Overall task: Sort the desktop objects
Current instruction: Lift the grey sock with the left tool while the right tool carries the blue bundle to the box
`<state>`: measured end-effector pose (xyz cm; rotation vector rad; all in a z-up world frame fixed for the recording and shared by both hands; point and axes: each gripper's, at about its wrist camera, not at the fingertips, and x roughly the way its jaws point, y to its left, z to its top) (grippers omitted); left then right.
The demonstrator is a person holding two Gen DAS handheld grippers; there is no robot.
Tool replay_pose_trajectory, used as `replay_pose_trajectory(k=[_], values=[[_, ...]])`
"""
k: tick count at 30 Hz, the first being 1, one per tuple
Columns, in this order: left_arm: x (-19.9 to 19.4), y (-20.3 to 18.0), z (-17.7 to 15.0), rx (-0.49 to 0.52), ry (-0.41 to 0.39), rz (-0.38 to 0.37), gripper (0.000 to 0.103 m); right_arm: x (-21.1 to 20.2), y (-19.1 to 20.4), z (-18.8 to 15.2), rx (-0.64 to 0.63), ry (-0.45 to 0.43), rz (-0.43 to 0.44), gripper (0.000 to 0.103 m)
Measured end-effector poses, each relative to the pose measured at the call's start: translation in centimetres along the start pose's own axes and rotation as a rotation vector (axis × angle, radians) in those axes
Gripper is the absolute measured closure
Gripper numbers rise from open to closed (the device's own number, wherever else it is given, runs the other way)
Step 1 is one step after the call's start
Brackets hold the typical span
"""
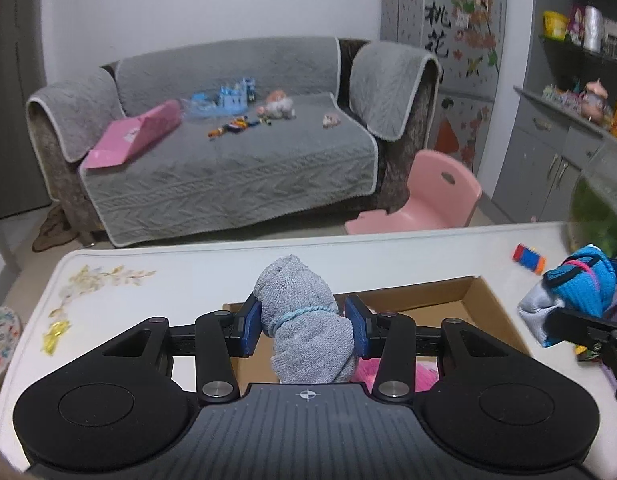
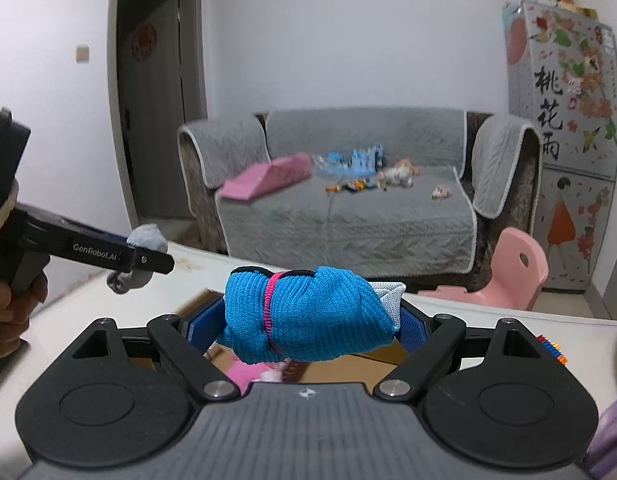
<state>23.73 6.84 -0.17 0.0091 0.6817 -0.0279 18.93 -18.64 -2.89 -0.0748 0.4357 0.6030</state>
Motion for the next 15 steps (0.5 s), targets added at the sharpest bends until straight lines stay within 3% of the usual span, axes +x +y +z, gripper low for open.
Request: replay_pose_trajectory(k=[5,15], values=[[4.5,0.2,-0.2,0.018,0.048,-0.007,0.053,3.6,-0.7,-1.1,-0.002,0.086,-0.023,0.018],[10.9,0.5,-1.9,0.035,0.135,-0.004,0.052,6.9,-0.7,-2.1,-0.011,0.196,-0.051,0.018]])
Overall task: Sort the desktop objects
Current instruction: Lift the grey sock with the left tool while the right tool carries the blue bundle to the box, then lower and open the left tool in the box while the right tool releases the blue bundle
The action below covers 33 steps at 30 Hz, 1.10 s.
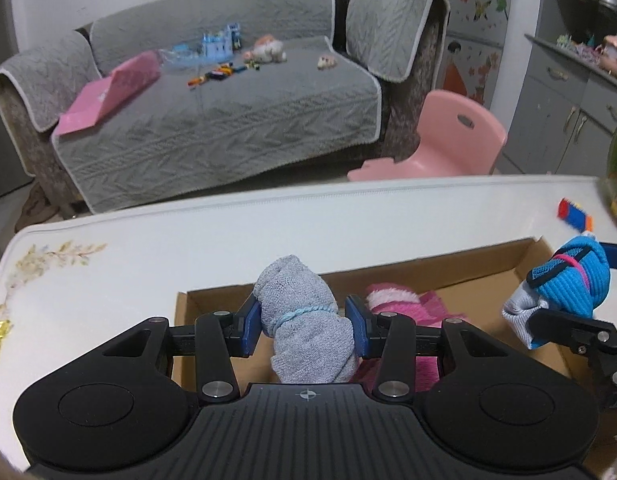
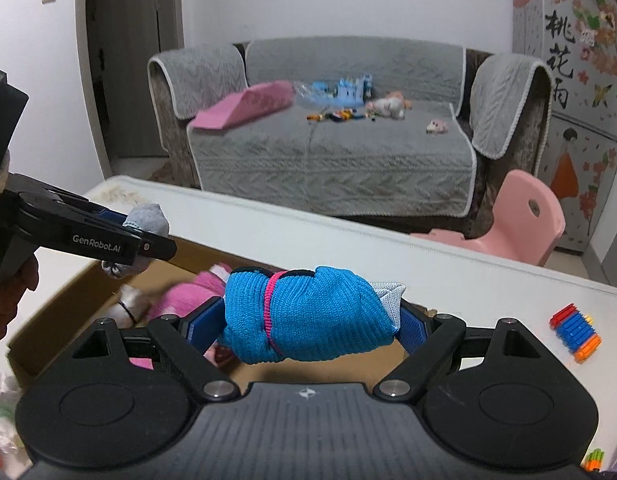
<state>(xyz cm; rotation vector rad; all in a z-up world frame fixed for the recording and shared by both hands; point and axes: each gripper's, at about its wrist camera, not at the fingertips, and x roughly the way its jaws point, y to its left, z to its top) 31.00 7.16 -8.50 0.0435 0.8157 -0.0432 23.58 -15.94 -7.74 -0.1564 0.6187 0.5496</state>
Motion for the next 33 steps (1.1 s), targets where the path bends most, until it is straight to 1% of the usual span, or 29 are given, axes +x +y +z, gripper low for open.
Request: replay_pose_trajectory(k=[6,18,24,25,26,27,28,29,33], values=[[1.5,0.2,-0.6,0.003,0.037,0.020,0.052,1.3,-0.4,0.2,0.014,0.053,-0.003,0.018],[3.3,0.0,-1.3,0.000,0.067,0.027,0.051,3.2,-0.2,0.0,0.006,0.116,-0.003,0.018],[3.5,0.2,-1.5,-0.010,0.077,0.029,0.047,3.5,-0.1,-0.2,0.005,0.130,0.000,0.017],[3.4,0.2,-1.5,-0.010,0.073,0.031,0.043,3.4,-0.1,-0.2,0.001,0.130,0.000,0.016],[3.2,0.1,-1.5,-0.008,0.066,0.036,0.034,3.4,-0.1,-0.2,-0.003,0.126,-0.001,0.014],[3.0,0.1,-1.5,-0.005,0.057,0.043,0.028,3.2,-0.1,-0.1,-0.008,0.120,-0.005,0.014],[2.6,0.0,-1.6,-0.001,0.041,0.050,0.019,3.0,-0.1,-0.1,-0.011,0.112,-0.009,0.015],[2.1,0.0,-1.6,0.005,0.025,0.050,0.016,2.8,-0.1,0.0,-0.013,0.103,-0.005,0.015],[0.1,-0.5,-1.3,0.010,-0.003,0.037,0.016,1.6,-0.2,0.9,-0.011,0.068,-0.004,0.015]])
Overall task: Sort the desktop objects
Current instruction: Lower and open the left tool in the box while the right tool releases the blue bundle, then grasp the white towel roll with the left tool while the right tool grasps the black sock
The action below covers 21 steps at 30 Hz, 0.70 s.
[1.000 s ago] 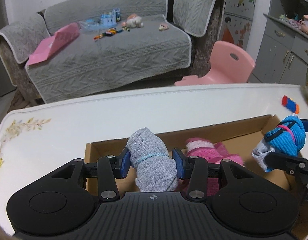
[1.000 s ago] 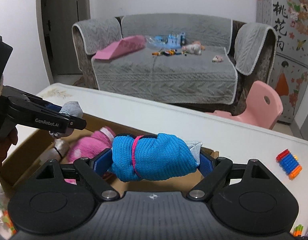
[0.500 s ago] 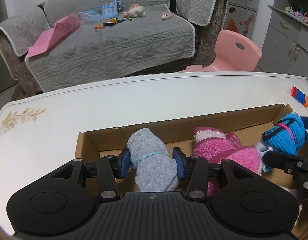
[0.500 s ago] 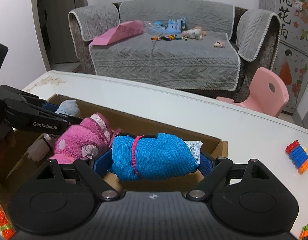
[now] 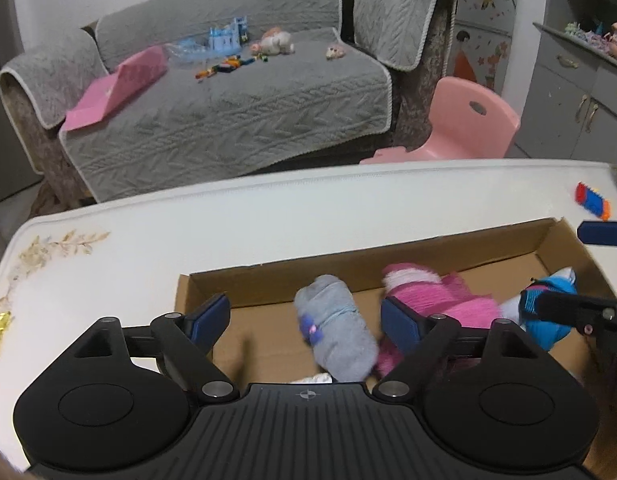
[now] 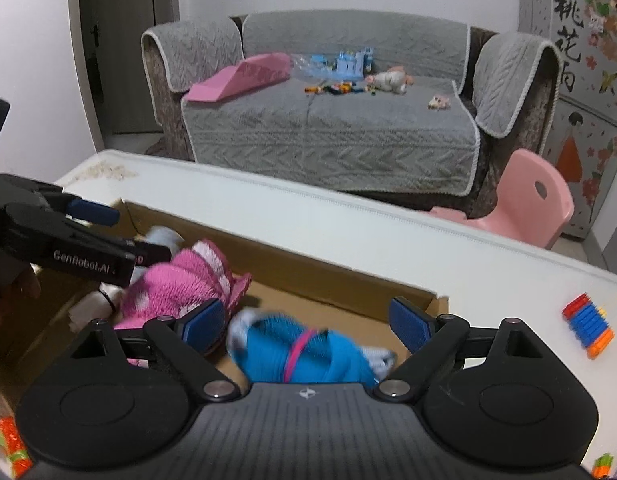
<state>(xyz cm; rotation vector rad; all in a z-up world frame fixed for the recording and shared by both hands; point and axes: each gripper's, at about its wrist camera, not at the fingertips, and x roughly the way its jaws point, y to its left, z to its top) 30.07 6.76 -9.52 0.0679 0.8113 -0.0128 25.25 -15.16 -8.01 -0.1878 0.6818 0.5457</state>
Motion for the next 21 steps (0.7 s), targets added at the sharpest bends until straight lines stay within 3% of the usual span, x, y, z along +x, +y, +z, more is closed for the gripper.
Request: replay_pose_trajectory(k=[5,9,15,21], values=[[-5.8,0.2,-1.0,0.003,-0.076,-0.039,0.013,-4.3,0.2,0.6,-0.011,-0.075,0.020,0.015],[-12.2,0.4,-4.4,0.024,-0.157,-0.050,0.006,-9.9,0.8,-1.0,-0.026,-0.150,0.068,0.011],[-20.4,1.3,-13.3,0.016,-0.215,-0.028,0.001,-17.1,2.0,-7.3,-0.068,-0.213,0.138,0.007],[-24.4,-0.4,-22.0,-0.039,-0.189,0.023,0.001,-18.7,3.5,-13.2,-0.123,-0.204,0.242,0.005]])
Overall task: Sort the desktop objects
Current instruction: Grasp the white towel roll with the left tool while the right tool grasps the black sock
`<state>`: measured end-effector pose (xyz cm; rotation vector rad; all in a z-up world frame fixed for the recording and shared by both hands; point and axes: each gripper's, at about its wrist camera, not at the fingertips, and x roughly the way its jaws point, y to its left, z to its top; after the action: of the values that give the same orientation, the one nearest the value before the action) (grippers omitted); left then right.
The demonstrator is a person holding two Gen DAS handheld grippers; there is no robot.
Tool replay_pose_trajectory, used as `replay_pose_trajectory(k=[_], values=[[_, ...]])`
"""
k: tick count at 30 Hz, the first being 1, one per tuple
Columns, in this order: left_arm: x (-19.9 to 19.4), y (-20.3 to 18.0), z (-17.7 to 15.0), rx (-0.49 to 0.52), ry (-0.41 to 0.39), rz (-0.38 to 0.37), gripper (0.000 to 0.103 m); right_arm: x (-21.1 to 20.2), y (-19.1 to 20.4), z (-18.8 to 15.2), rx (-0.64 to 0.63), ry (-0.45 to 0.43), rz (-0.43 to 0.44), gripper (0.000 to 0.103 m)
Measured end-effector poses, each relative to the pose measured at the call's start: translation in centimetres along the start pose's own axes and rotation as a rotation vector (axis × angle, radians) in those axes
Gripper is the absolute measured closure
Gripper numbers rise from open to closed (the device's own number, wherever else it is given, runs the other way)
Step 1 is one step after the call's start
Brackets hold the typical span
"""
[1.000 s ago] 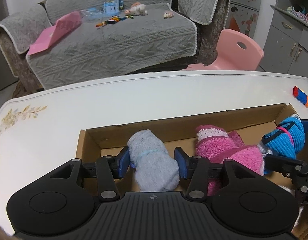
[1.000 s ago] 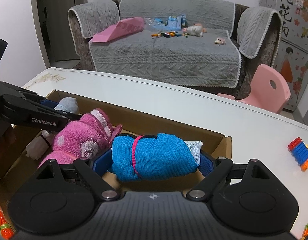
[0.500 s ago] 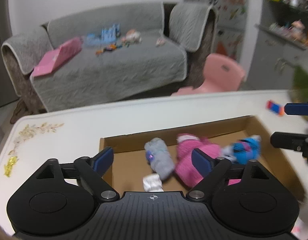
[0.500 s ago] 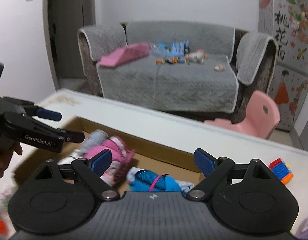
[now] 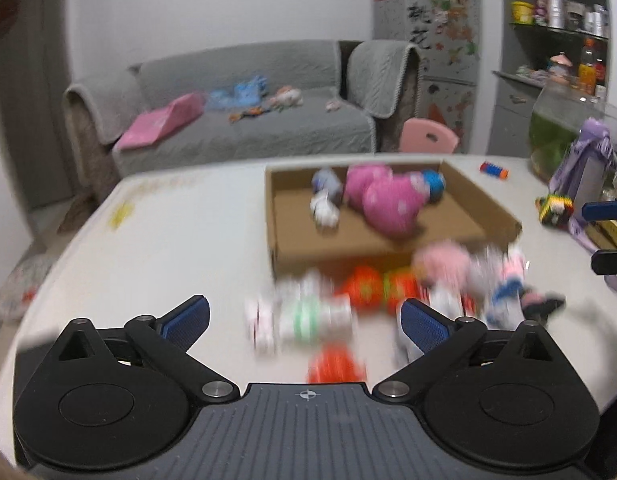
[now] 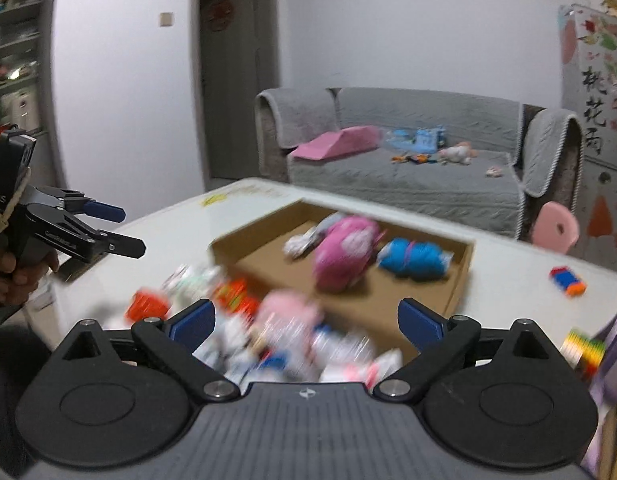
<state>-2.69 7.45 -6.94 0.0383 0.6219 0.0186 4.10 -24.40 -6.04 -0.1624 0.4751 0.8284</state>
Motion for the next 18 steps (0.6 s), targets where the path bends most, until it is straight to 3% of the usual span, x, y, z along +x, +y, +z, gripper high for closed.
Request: replay_pose_trajectory(k=[5,18], values=[[-0.9,-2.6,-4.4,-0.052,0.027,0.087,0.001,2.2,-0.1,-2.9,-0.020,0.077,0.062,0.006],[1.8,-5.2,-8.0,-0.074,0.109,0.110,0.001,7.9,-3.3,-4.3,0.016,0.158,0.119,0.006]])
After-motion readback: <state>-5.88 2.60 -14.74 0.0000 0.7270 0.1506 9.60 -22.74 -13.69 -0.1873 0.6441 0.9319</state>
